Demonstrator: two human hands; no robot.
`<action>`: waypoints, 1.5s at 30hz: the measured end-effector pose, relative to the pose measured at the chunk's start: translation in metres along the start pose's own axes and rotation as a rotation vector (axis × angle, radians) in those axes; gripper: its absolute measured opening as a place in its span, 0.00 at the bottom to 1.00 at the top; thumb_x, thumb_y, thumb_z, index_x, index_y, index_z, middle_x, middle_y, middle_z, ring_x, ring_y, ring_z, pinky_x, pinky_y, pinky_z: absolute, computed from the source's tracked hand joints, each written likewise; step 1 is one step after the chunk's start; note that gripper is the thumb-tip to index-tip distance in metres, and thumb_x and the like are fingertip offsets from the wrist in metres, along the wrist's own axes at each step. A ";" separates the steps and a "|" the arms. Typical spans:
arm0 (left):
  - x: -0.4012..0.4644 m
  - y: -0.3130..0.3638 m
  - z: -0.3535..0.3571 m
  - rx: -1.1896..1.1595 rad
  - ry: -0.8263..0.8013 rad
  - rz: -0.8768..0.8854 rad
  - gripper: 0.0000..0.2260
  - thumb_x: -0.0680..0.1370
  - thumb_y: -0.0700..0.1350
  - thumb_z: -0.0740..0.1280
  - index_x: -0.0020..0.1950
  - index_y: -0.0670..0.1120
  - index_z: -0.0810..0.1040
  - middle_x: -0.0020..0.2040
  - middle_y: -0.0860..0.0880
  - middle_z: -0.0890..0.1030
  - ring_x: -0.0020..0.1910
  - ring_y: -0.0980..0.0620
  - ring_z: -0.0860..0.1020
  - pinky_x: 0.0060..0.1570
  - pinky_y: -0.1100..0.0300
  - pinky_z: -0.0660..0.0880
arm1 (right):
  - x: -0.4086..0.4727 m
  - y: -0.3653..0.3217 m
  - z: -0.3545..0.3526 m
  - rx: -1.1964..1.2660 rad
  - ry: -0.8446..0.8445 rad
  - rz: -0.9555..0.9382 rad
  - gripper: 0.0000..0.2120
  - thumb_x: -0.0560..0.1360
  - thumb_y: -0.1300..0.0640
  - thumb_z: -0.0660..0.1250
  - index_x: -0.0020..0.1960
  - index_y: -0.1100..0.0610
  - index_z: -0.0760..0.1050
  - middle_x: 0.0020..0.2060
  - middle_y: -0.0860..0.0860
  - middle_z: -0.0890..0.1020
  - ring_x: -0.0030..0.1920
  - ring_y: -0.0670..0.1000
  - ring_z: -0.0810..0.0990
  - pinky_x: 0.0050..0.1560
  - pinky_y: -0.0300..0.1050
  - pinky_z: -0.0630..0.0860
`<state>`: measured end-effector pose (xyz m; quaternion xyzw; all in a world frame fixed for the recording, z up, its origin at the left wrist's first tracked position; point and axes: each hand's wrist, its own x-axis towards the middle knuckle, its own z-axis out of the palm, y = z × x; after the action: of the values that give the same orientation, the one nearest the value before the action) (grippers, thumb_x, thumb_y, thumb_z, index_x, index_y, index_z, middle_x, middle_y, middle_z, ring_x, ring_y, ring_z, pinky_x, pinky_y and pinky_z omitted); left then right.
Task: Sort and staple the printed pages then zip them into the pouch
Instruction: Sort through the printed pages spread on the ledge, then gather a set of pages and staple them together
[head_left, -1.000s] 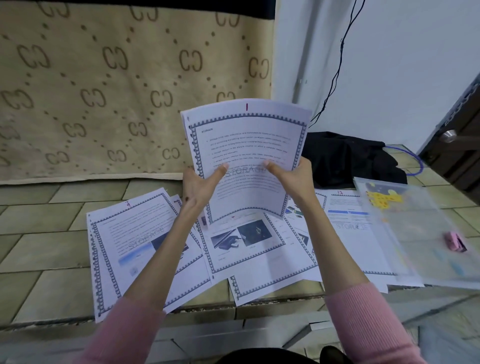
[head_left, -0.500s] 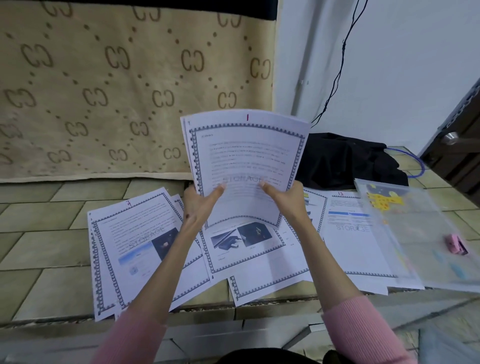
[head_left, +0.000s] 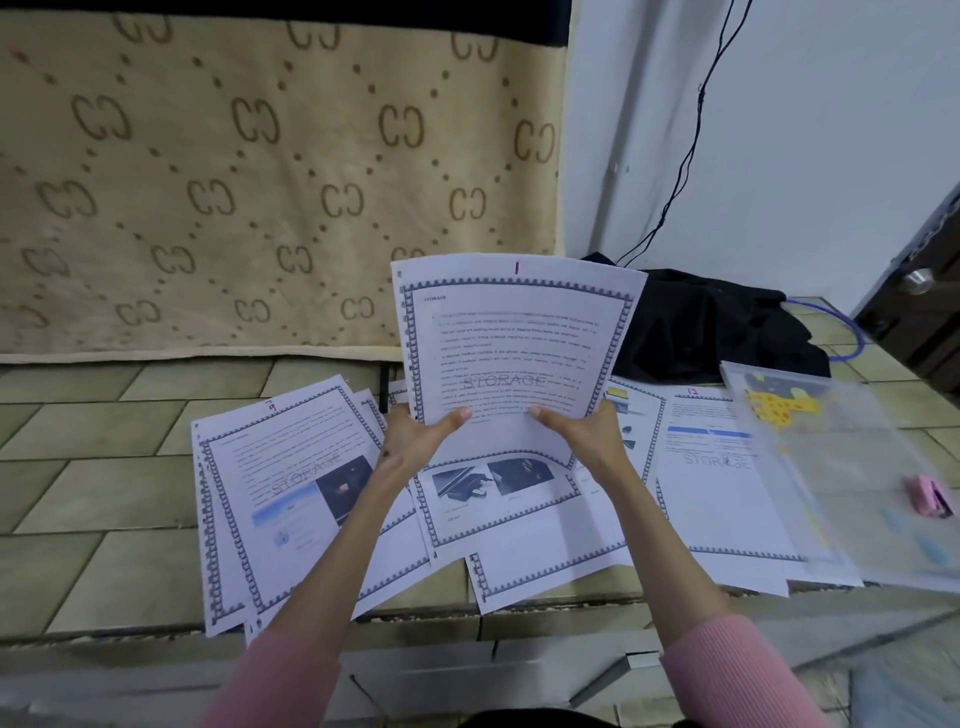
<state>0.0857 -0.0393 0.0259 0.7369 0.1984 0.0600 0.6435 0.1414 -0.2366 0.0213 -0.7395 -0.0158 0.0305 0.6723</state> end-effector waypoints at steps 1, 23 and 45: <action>-0.001 0.001 0.001 -0.015 0.013 0.008 0.21 0.69 0.47 0.75 0.59 0.45 0.76 0.56 0.48 0.80 0.54 0.52 0.76 0.56 0.62 0.69 | 0.000 -0.001 -0.001 0.002 -0.005 -0.009 0.14 0.67 0.62 0.77 0.46 0.50 0.77 0.43 0.45 0.81 0.42 0.40 0.80 0.38 0.28 0.76; -0.012 -0.009 0.017 -0.017 -0.068 -0.005 0.12 0.70 0.42 0.74 0.44 0.51 0.72 0.51 0.49 0.79 0.52 0.51 0.76 0.53 0.63 0.69 | 0.000 0.021 -0.020 0.001 -0.015 0.034 0.13 0.68 0.61 0.76 0.51 0.54 0.78 0.44 0.46 0.82 0.41 0.37 0.80 0.36 0.27 0.76; 0.023 0.005 0.183 -0.175 -0.697 -0.182 0.15 0.74 0.40 0.68 0.61 0.43 0.76 0.56 0.43 0.81 0.53 0.45 0.80 0.54 0.46 0.77 | -0.035 0.045 -0.197 -0.156 0.086 0.257 0.19 0.67 0.57 0.76 0.55 0.63 0.79 0.48 0.54 0.84 0.49 0.53 0.83 0.52 0.50 0.80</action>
<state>0.1706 -0.2009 -0.0030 0.6346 0.0260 -0.2351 0.7358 0.1186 -0.4384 -0.0037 -0.7860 0.1055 0.0830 0.6035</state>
